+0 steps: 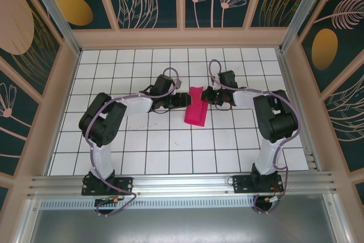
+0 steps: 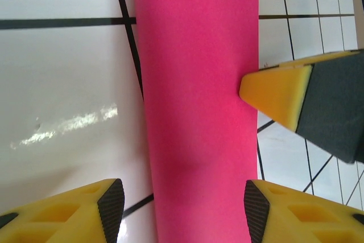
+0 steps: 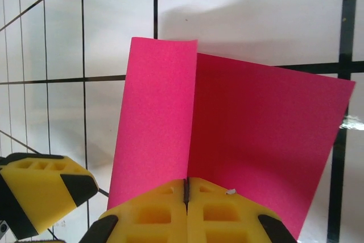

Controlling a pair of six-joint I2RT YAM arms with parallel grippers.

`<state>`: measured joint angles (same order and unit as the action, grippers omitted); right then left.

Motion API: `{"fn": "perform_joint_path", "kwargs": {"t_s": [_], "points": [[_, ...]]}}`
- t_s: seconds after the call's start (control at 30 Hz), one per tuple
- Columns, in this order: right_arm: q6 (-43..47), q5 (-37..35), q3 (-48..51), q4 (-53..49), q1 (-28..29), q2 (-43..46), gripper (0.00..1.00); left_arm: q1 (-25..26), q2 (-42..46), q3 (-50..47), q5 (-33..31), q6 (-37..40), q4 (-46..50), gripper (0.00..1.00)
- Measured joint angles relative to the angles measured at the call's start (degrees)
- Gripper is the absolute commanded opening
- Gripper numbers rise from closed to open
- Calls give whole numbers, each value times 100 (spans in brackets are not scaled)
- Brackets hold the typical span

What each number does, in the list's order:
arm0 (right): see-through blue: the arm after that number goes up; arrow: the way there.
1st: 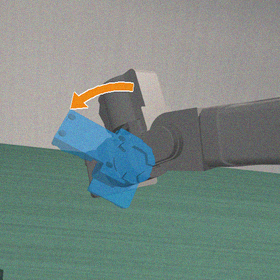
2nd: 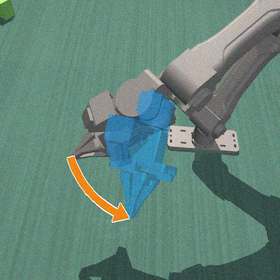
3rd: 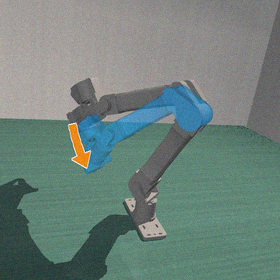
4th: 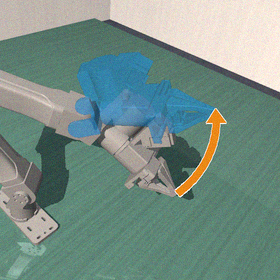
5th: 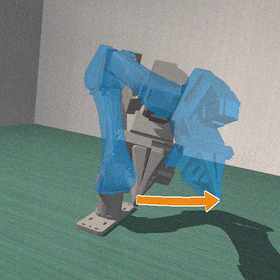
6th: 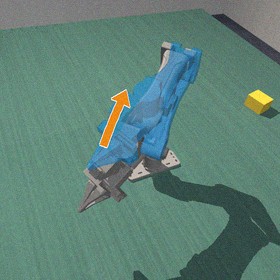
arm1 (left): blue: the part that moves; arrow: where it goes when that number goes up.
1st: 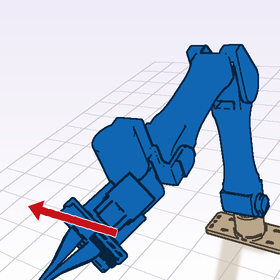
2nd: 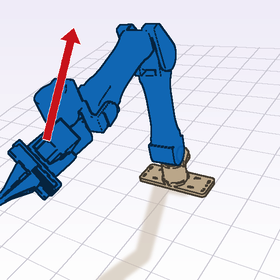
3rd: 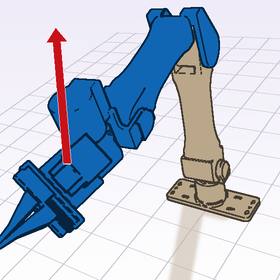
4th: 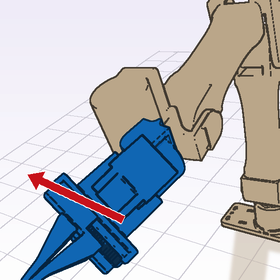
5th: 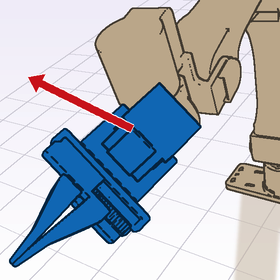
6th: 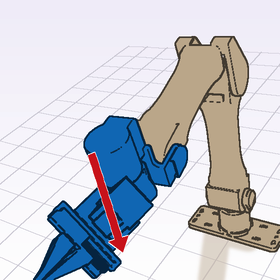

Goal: Fold a paper plane with a square sheet of paper (fold left side to right side)
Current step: First fold in half a square sheet of paper at the center of the table.

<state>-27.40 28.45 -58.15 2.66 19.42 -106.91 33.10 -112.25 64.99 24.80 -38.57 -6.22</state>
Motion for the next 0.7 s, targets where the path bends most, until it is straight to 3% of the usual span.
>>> {"fn": "perform_joint_path", "kwargs": {"t_s": [0.5, 0.7], "points": [[4, -216, 131, -4, -28, 2, 3, 120, -654, 737, -197, -4, 435, 50], [9, -317, 293, -4, -74, 114, 25, 236, -763, 914, -391, 37, 581, 48]]}}
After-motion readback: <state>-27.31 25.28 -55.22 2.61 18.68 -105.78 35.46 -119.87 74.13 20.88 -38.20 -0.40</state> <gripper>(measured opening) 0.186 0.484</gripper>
